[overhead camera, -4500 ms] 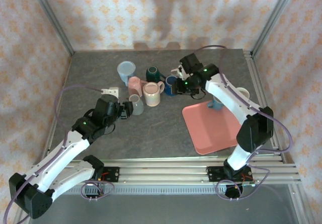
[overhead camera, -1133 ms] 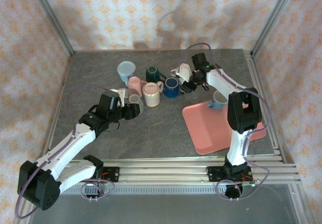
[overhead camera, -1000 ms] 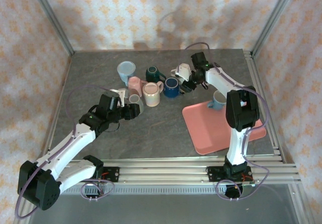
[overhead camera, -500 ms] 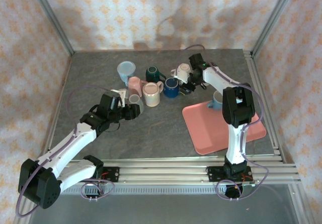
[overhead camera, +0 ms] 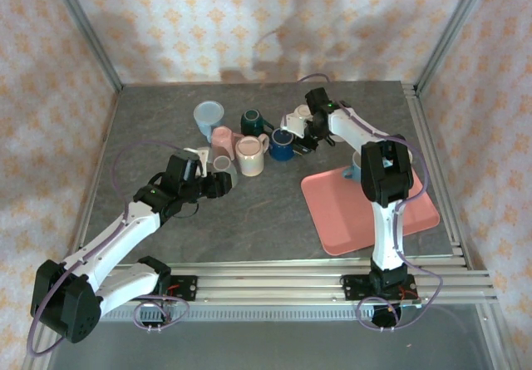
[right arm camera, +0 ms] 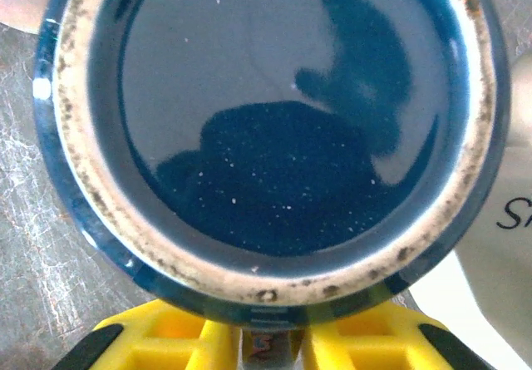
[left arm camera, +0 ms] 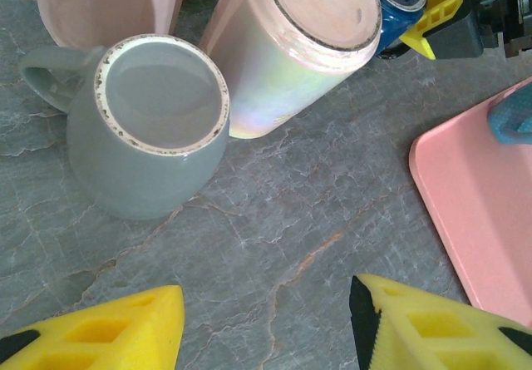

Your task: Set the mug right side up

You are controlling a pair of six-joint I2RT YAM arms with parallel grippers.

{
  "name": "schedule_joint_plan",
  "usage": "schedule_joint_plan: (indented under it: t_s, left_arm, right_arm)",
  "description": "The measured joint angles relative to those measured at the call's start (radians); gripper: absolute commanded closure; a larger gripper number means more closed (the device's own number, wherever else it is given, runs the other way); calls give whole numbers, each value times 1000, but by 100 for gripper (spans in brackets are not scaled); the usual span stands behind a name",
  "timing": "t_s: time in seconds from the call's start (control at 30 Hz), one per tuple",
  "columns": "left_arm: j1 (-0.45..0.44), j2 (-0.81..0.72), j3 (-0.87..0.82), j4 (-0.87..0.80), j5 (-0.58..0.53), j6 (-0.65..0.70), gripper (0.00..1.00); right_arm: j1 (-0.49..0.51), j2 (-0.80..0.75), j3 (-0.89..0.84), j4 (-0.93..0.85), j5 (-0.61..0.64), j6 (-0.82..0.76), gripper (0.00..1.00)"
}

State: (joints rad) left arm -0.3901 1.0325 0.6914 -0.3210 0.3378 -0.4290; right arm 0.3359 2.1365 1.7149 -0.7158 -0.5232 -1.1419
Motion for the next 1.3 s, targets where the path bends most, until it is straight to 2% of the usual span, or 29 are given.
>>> schedule_joint_plan:
  t_s: [0.17,0.3,0.4,0.57,0.8,1.0,1.17,1.3]
  left_arm:
    - [0,0,0,0,0,0,45]
    - [0,-3,0,-5,5,0,45]
    - [0,-19,0,-6,18,-11,45]
    - [0,-58,15,-33,30,-65,45]
    - [0,-97,87,-81,68,-159,44]
    - [0,-153,124,-102,111,-266,44]
    - [0,-212,139,-102,130,-387,46]
    - [0,-245,167,-101,130,-478,46]
  right_arm:
    - [1,0,2,-3,-1,-3,100]
    - [4,-3,-4,3,-1,9,100]
    - [12,-48,-80,57,2,47,100]
    - [43,-157,-229,97,14,164,100]
    - [71,-334,-340,106,60,345,100]
    - [72,-586,-412,124,87,599,100]
    - [84,-825,-480,159,78,871,100]
    - [89,-931,-464,163,60,1113,100]
